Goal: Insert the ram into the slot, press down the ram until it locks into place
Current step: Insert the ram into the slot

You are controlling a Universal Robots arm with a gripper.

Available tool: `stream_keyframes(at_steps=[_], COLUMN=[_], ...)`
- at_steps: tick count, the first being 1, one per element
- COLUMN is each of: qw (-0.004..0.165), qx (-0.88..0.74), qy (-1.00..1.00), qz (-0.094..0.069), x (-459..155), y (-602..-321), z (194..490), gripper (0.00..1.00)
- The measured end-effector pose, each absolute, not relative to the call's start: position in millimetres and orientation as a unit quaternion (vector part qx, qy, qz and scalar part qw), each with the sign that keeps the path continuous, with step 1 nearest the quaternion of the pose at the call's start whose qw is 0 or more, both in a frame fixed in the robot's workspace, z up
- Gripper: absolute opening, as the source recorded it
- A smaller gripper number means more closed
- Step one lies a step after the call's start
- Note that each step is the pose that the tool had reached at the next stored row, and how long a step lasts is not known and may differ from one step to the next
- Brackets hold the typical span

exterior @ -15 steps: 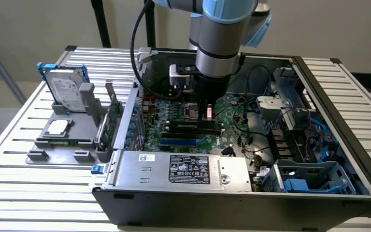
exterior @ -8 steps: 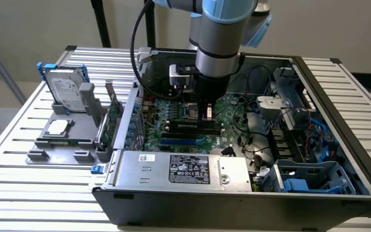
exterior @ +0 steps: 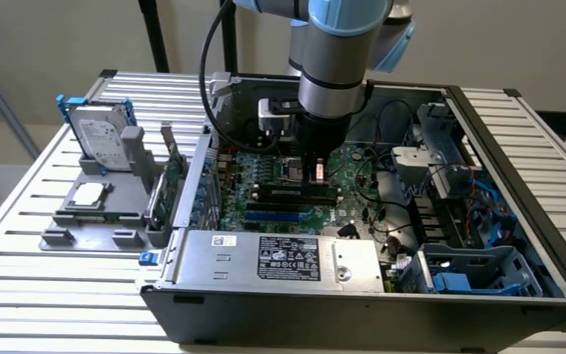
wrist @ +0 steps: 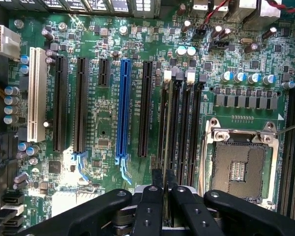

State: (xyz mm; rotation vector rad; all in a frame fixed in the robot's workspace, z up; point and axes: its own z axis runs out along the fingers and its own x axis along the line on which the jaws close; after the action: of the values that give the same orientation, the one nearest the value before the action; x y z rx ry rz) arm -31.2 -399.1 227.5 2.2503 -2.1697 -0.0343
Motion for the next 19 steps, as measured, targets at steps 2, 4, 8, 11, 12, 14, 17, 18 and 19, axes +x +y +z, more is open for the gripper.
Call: stream_keyframes(at_steps=[2,4,8,11,12,14,17,18,19], qw=[0.008,0.008,0.008,0.008,0.008,0.008,0.008,0.008,0.008], qx=[0.721,0.722,0.722,0.722,0.722,0.722,0.722,0.722,0.722], qy=[-0.692,-0.692,-0.692,-0.692,-0.692,-0.692,-0.692,-0.692,-0.692], qz=[-0.011,-0.011,-0.011,-0.011,-0.011,-0.011,-0.011,-0.011,-0.011], x=[-31.2,-31.2,-31.1,-31.2,-31.2,-31.2,-31.2,-31.2,-31.2], y=[-399.1,-399.1,-398.9,-398.6,-398.5,-398.5,-398.5,-398.5,-398.5], z=[227.5,227.5,227.0,226.9,226.8,226.7,226.3,226.2,226.1], gripper=[0.13,0.13,0.13,0.13,0.13,0.13,0.13,0.13,0.13])
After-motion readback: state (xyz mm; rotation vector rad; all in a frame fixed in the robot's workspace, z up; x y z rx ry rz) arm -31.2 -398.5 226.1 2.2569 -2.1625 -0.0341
